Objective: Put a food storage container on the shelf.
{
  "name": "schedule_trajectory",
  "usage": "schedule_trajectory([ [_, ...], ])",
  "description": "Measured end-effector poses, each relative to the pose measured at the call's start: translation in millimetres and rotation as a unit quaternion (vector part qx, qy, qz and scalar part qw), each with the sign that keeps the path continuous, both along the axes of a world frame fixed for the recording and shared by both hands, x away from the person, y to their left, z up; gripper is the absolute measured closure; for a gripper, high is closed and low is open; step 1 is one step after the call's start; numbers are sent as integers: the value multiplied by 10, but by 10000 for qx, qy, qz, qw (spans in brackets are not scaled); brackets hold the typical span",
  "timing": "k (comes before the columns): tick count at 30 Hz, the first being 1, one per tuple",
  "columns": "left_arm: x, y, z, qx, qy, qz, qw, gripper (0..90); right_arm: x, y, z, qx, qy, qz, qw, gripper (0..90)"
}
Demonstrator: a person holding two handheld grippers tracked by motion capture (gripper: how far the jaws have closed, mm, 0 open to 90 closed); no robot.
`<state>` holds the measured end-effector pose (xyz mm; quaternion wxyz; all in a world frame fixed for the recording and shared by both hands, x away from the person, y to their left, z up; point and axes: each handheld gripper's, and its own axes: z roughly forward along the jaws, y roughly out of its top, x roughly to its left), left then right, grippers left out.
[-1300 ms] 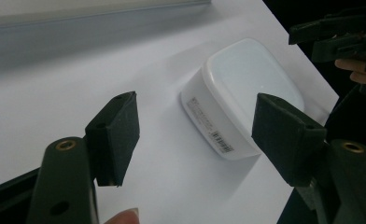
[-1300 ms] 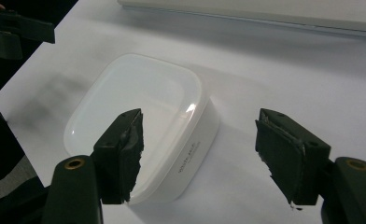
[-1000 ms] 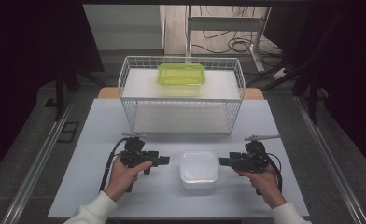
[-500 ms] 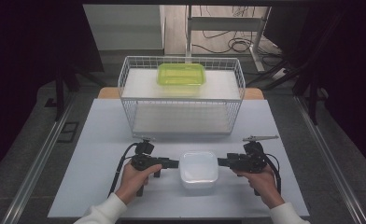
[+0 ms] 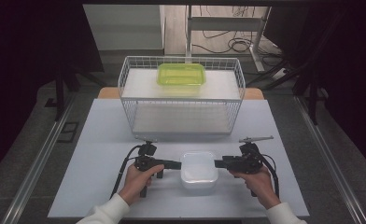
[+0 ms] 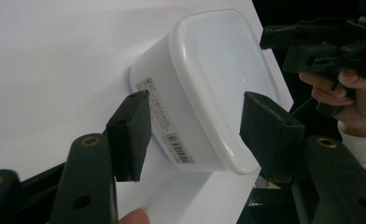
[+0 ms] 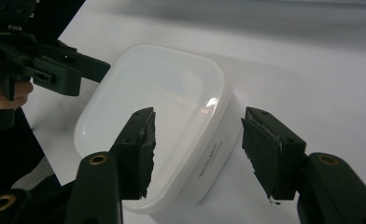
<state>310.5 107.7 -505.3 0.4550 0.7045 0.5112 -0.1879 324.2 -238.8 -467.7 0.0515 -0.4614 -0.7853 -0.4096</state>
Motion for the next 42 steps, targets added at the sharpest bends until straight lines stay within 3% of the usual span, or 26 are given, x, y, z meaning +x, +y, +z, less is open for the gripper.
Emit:
schedule_trajectory([
  [3,6,17,-28,-172,64,63,9998,443,7,10,-40,80,112,-1,9999,464],
  [13,-3,-48,-68,-134,123,-81,9998,497,42,7,-131,256,492,-14,9985,548],
  [14,-3,-52,-70,-143,128,-105,9998,538,47,-5,-147,377,613,-42,9974,599],
  [17,-5,-77,-82,-248,189,-162,9994,588,48,-12,-159,451,791,-80,9958,629],
  [18,-15,-97,-79,-300,230,-170,9991,639,57,-29,-182,595,920,-126,9939,658],
  [24,-26,-83,-64,-375,273,-132,9988,696,33,-68,-194,822,1216,-252,9889,700],
  [30,-50,-60,-52,-492,299,5,9983,734,6,-101,-183,998,1286,-290,9862,734],
  [42,-89,-49,-5,-445,204,38,9988,773,-21,-110,-134,1003,1154,-156,9881,767],
])
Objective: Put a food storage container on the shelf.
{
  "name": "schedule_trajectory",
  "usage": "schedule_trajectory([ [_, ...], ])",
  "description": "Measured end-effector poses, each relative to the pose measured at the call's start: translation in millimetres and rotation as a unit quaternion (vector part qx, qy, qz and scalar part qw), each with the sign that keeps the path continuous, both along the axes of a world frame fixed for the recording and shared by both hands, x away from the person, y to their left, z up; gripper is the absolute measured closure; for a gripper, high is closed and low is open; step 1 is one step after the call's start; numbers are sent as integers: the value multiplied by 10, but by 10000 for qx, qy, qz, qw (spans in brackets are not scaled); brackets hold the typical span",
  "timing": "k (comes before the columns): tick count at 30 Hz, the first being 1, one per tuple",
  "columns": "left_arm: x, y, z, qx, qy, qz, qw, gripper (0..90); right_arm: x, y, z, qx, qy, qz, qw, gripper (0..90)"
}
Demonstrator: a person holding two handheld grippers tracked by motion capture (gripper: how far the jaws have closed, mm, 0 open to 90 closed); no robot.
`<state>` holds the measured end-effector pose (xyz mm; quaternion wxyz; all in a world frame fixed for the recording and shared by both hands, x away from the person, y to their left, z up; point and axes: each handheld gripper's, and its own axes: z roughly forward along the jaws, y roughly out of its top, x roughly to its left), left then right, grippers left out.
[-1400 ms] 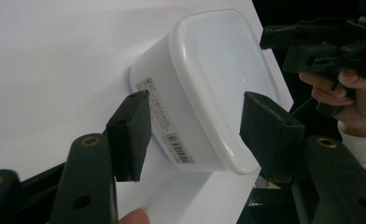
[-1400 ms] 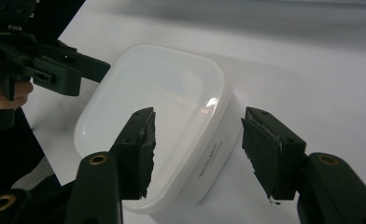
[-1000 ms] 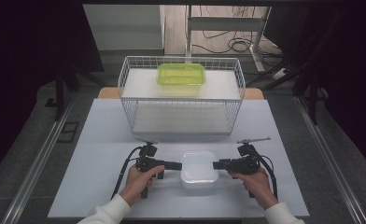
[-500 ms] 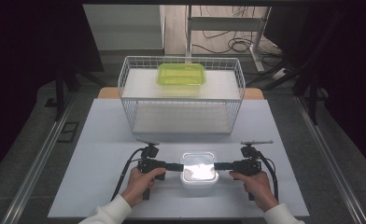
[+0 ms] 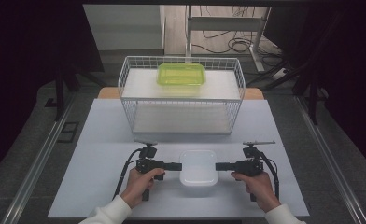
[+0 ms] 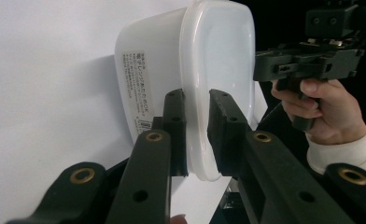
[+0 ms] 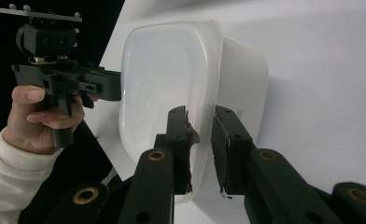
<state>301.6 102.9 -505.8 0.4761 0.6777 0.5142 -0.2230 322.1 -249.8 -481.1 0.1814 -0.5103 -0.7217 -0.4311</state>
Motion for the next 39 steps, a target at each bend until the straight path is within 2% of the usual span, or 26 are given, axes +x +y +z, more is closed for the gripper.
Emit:
schedule_trajectory([
  [10,-25,6,41,157,-195,71,9997,786,-22,27,59,-17,-272,78,9996,792],
  [22,-41,10,80,202,-353,68,9991,788,-31,36,86,-42,-398,121,9991,793],
  [28,-58,16,145,222,-503,46,9985,791,-41,40,141,-76,-639,181,9978,792],
  [32,-61,20,161,220,-529,51,9983,791,-45,41,151,-67,-655,183,9977,793],
  [39,-78,10,226,306,-690,42,9971,791,-55,53,209,-135,-860,209,9960,794],
])
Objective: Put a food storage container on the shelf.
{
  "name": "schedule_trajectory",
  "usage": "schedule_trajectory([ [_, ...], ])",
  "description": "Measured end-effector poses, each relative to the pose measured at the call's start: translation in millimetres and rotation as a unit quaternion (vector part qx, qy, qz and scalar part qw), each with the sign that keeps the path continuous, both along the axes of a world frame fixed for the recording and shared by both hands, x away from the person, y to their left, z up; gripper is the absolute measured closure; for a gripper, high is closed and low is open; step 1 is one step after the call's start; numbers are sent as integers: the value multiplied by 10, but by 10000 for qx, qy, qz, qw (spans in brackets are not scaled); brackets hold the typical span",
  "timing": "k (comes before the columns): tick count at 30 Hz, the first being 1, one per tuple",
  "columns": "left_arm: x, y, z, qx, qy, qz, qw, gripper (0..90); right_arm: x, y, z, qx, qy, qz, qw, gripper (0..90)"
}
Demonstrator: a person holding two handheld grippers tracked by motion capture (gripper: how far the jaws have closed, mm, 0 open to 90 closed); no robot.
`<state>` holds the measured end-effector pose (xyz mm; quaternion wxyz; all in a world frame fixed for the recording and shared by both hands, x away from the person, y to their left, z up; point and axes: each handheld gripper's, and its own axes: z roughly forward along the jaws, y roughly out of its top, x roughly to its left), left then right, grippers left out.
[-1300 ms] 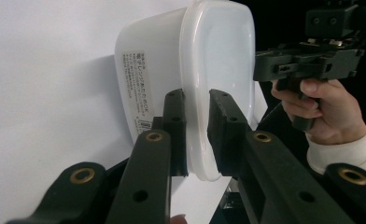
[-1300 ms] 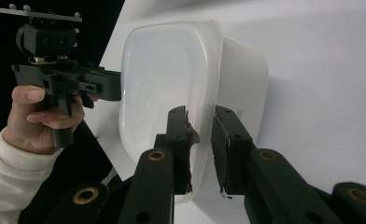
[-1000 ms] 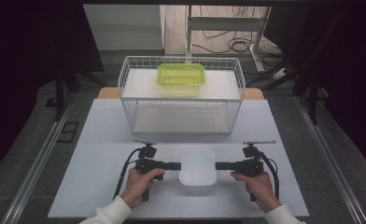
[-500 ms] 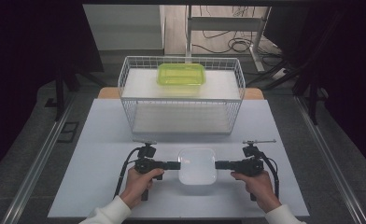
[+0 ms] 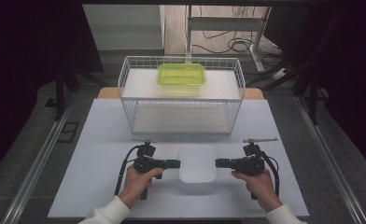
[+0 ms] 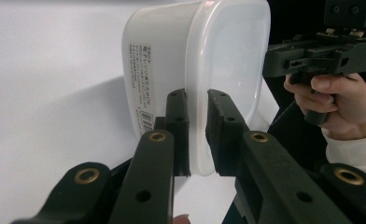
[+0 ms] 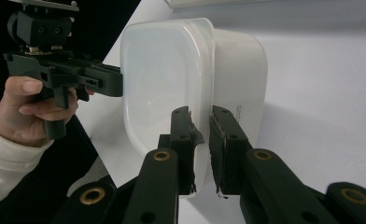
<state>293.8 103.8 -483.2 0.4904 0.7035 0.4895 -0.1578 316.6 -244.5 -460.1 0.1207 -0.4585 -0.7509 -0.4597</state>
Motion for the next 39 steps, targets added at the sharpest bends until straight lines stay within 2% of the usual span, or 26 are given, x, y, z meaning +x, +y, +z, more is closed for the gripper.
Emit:
schedule_trajectory([
  [14,-3,35,86,-27,-137,34,9999,790,-10,29,102,16,-209,28,9998,793],
  [25,6,100,214,56,-291,82,9995,790,14,105,219,13,-427,86,9991,793],
  [28,19,114,263,69,-337,101,9994,789,29,126,261,-10,-491,93,9988,793],
  [39,53,158,527,128,-569,98,9983,790,61,153,458,136,-702,98,9974,793],
])
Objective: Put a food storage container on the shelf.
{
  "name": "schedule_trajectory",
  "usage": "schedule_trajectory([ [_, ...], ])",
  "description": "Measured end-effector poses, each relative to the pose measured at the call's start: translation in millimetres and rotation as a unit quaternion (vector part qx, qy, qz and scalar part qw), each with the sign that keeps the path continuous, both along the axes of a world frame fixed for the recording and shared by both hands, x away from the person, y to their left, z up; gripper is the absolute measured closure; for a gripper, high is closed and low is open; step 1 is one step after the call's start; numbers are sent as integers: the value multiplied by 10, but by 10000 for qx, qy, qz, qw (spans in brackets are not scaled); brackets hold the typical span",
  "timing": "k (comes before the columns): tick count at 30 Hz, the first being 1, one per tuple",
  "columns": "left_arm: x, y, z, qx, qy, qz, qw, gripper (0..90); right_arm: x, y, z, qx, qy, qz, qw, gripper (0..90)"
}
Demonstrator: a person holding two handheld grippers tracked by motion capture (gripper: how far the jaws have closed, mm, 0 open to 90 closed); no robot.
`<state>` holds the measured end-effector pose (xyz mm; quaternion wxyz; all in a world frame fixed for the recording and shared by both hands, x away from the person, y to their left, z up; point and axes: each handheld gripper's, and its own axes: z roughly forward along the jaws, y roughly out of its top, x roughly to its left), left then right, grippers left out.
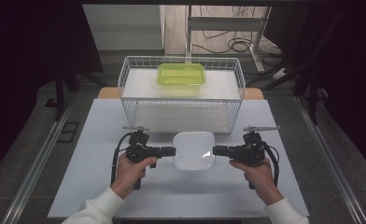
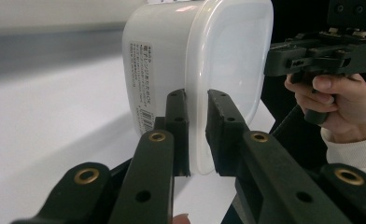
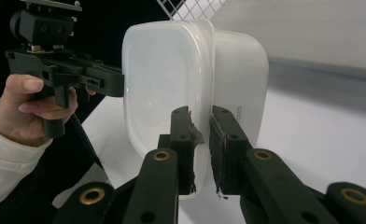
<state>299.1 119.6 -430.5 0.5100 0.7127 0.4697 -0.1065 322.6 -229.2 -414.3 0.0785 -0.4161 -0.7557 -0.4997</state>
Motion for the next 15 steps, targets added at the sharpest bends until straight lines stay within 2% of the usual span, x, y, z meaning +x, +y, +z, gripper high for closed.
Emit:
schedule_trajectory([
  [15,43,87,256,44,-231,45,9997,790,60,83,239,64,-217,44,9997,793],
])
